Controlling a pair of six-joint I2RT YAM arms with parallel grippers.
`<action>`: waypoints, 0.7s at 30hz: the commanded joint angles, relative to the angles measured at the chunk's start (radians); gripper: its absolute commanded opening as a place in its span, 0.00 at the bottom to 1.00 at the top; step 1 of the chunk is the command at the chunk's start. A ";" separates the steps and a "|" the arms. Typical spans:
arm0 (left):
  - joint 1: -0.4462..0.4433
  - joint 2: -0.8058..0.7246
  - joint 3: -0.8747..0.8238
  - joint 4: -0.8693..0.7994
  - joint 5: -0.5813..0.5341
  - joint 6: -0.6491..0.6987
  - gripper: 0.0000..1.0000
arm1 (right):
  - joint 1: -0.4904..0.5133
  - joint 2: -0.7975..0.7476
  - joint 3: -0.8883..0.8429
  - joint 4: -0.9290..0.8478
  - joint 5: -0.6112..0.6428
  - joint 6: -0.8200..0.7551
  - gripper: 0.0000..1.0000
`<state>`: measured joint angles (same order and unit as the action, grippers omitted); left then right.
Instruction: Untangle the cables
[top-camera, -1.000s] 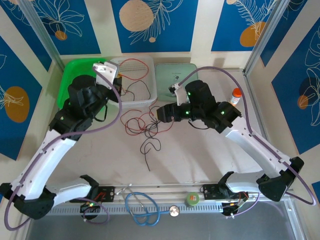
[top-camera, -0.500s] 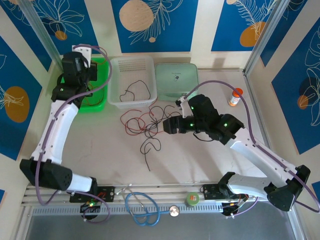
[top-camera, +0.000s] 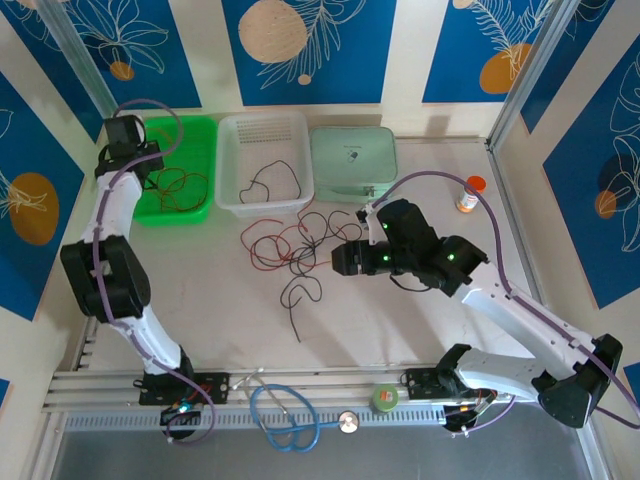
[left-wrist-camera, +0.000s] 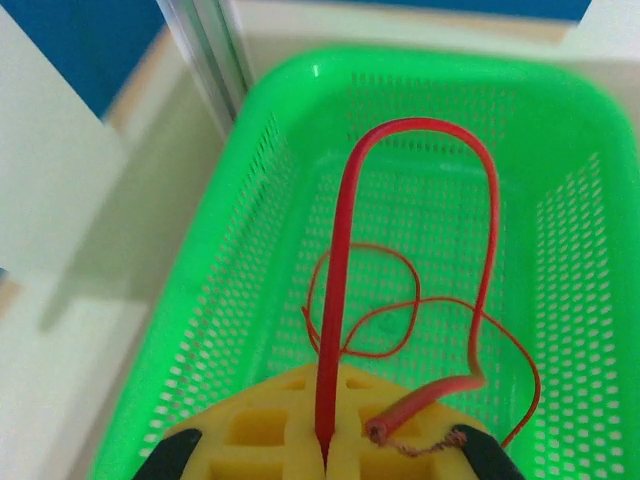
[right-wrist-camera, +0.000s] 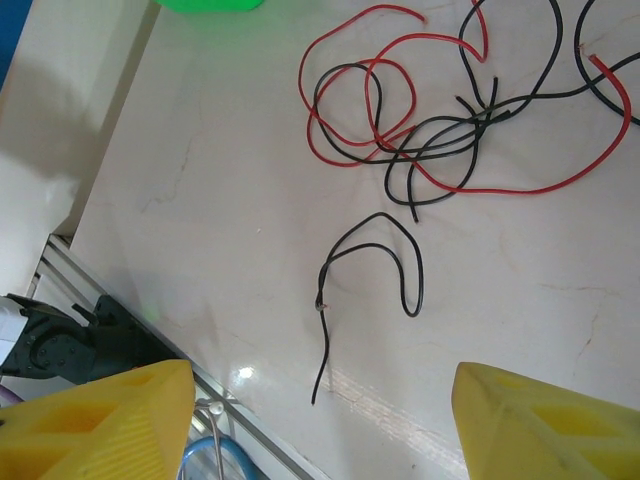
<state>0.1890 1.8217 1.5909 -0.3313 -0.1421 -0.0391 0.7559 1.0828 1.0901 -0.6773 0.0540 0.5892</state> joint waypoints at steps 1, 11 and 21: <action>-0.003 0.050 0.040 -0.028 0.101 -0.062 0.00 | 0.019 0.049 0.018 -0.013 0.030 0.015 0.69; -0.003 0.117 0.078 -0.136 0.179 -0.115 0.41 | 0.136 0.399 0.082 -0.018 0.136 0.084 0.69; -0.020 -0.043 0.120 -0.190 0.279 -0.104 0.87 | 0.137 0.647 0.100 0.056 0.181 0.159 0.60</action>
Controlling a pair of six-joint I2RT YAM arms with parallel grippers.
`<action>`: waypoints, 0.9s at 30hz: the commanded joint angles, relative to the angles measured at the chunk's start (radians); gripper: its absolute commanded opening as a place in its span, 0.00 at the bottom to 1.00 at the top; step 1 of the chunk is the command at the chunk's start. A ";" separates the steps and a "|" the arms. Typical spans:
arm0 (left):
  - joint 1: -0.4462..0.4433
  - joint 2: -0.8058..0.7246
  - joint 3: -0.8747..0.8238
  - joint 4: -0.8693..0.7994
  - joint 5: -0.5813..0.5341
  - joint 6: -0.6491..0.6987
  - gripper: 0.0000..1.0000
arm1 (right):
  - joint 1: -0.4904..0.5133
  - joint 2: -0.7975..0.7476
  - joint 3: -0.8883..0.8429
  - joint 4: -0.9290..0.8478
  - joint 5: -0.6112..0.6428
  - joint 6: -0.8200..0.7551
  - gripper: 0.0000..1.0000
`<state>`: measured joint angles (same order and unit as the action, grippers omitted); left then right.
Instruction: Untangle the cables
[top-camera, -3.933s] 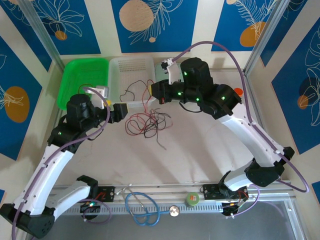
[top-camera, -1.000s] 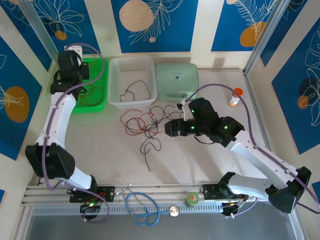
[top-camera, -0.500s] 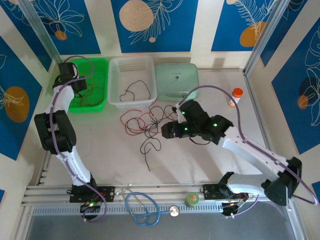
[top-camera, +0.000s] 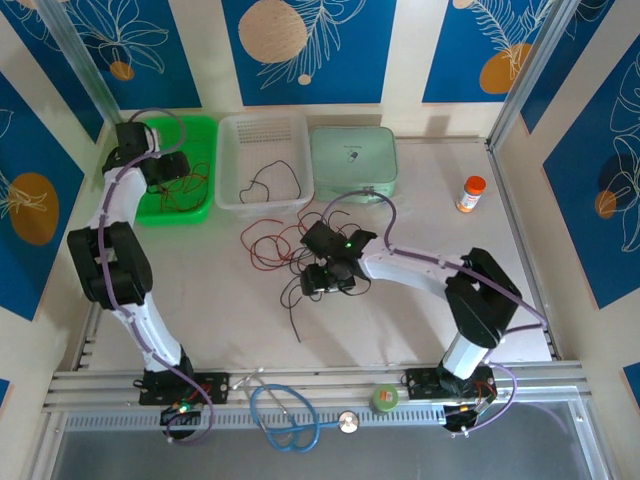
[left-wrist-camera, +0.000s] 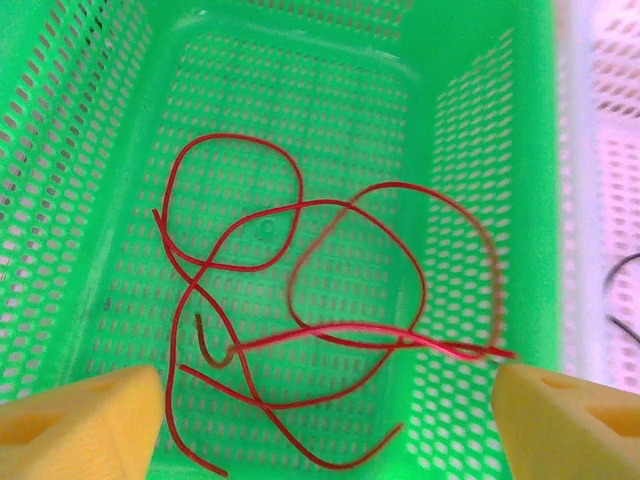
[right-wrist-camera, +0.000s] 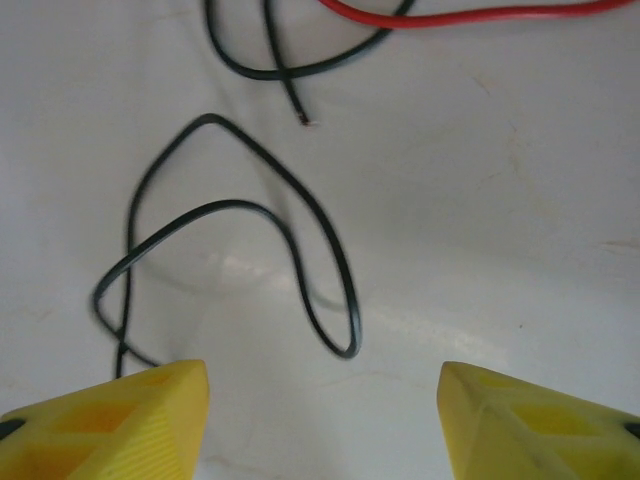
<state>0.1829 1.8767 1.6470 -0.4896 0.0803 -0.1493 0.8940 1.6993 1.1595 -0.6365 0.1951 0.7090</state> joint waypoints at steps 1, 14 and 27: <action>-0.015 -0.115 0.069 -0.041 0.062 0.009 0.88 | -0.003 0.045 0.030 0.018 0.045 0.041 0.59; -0.045 -0.381 0.037 -0.125 0.096 -0.047 0.93 | -0.012 0.057 0.066 0.043 0.053 0.021 0.00; -0.067 -0.714 -0.375 -0.097 0.135 -0.231 0.86 | 0.061 -0.272 0.271 -0.118 0.099 -0.109 0.00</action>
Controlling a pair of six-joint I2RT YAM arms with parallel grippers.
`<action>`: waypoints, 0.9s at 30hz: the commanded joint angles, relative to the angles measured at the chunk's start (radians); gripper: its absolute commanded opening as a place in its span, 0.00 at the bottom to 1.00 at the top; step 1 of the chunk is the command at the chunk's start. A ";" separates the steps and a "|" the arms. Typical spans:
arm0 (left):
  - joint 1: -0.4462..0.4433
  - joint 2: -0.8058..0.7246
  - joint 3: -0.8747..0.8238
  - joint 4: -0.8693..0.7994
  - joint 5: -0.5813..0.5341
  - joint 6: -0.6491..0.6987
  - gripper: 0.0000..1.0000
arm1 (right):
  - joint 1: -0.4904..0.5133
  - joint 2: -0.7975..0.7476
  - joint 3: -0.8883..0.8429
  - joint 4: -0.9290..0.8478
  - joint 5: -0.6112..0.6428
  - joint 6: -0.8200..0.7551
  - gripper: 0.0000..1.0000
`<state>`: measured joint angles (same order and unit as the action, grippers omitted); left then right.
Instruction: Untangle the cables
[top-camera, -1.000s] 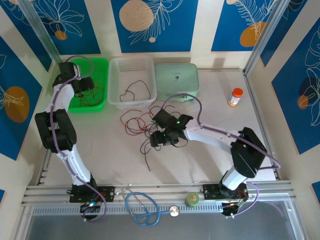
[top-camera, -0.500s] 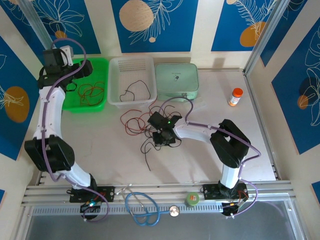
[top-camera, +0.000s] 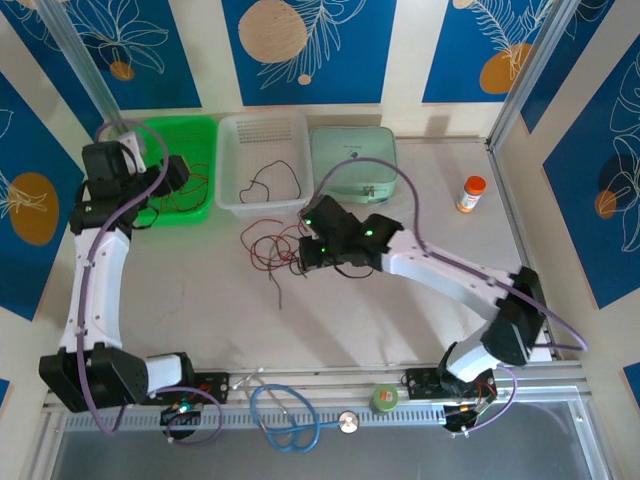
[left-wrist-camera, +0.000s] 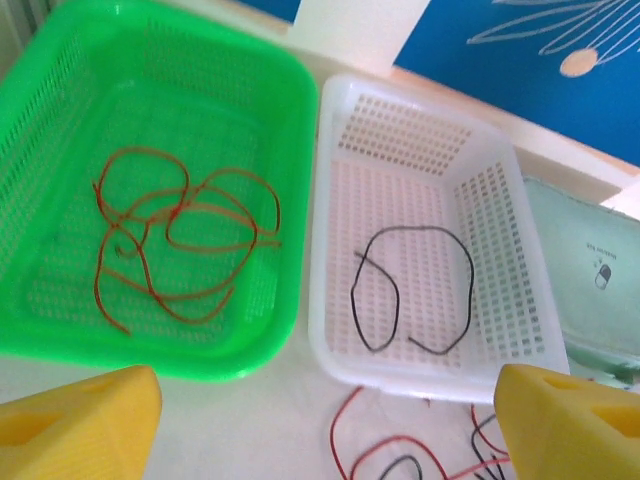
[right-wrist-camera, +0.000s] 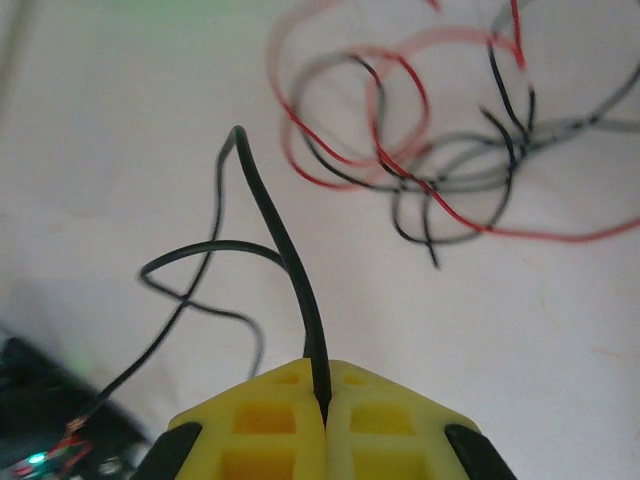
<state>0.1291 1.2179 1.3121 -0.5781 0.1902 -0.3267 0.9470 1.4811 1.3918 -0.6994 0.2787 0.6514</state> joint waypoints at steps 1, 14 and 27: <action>-0.018 -0.069 -0.054 -0.017 0.028 -0.058 0.85 | 0.007 -0.067 0.052 -0.055 0.014 -0.061 0.00; -0.168 -0.223 -0.094 -0.174 -0.030 -0.070 0.84 | -0.127 0.080 0.406 -0.022 -0.017 -0.242 0.00; -0.354 -0.286 -0.105 -0.247 -0.038 -0.072 0.83 | -0.341 0.652 0.896 0.060 -0.145 -0.203 0.00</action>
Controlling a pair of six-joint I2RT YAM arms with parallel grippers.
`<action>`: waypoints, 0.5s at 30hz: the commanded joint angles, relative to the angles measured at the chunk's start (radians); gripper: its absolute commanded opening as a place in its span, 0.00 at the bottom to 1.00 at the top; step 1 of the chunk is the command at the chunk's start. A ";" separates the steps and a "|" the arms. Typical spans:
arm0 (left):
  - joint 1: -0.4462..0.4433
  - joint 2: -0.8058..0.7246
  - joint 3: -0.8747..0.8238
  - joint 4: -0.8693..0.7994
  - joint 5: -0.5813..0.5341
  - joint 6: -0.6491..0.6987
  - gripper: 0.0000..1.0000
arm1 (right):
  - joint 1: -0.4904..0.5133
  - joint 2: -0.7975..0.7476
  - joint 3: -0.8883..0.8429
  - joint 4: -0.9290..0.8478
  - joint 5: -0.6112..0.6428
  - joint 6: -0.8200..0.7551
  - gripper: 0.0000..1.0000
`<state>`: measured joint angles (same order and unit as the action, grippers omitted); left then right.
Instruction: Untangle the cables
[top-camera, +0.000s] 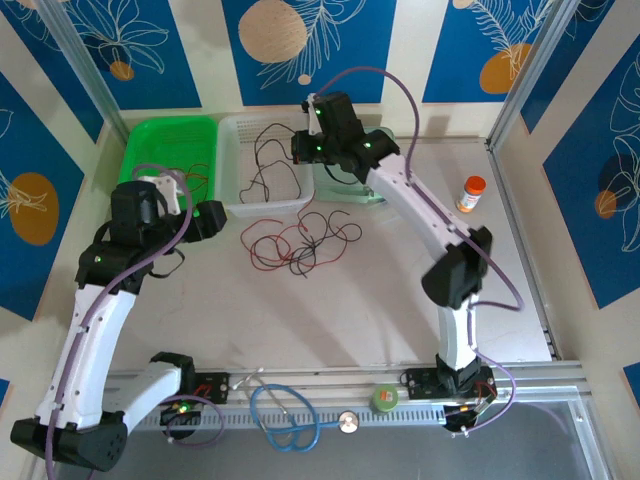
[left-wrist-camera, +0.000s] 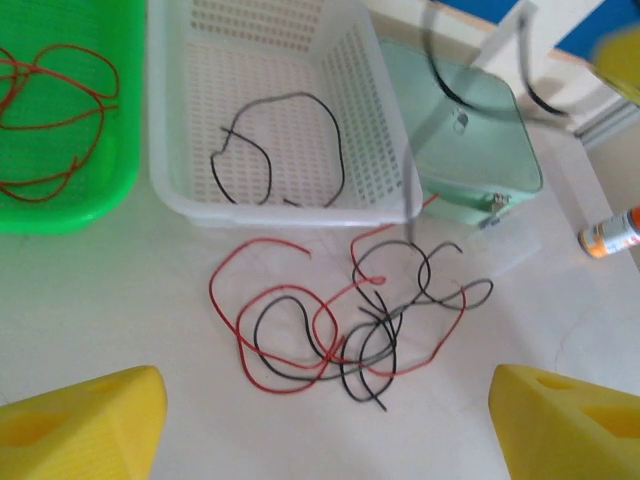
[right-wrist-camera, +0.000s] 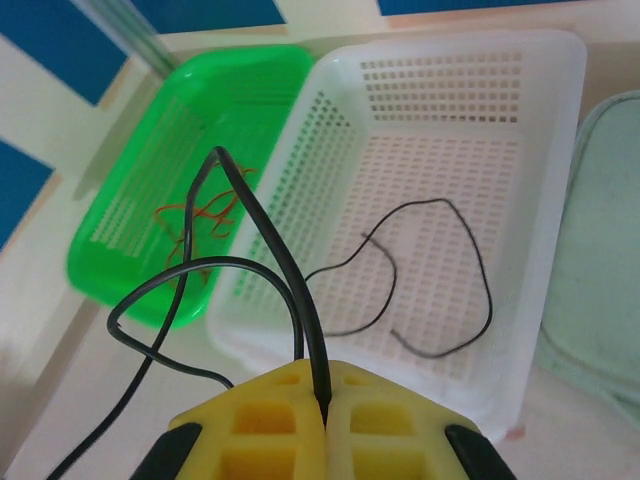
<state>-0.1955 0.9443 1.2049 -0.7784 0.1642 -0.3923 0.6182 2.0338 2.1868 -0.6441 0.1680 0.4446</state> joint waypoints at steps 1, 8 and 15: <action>-0.038 -0.012 -0.001 -0.049 -0.009 -0.008 0.83 | -0.016 0.146 0.144 0.001 -0.035 0.002 0.00; -0.101 0.003 -0.008 -0.093 -0.006 0.000 0.83 | -0.029 0.423 0.404 -0.048 -0.011 -0.011 0.00; -0.183 0.051 -0.042 -0.087 -0.006 0.039 0.81 | -0.038 0.494 0.409 -0.038 -0.022 0.014 0.17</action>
<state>-0.3447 0.9680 1.1885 -0.8501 0.1635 -0.3832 0.5865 2.5252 2.5526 -0.6746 0.1638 0.4492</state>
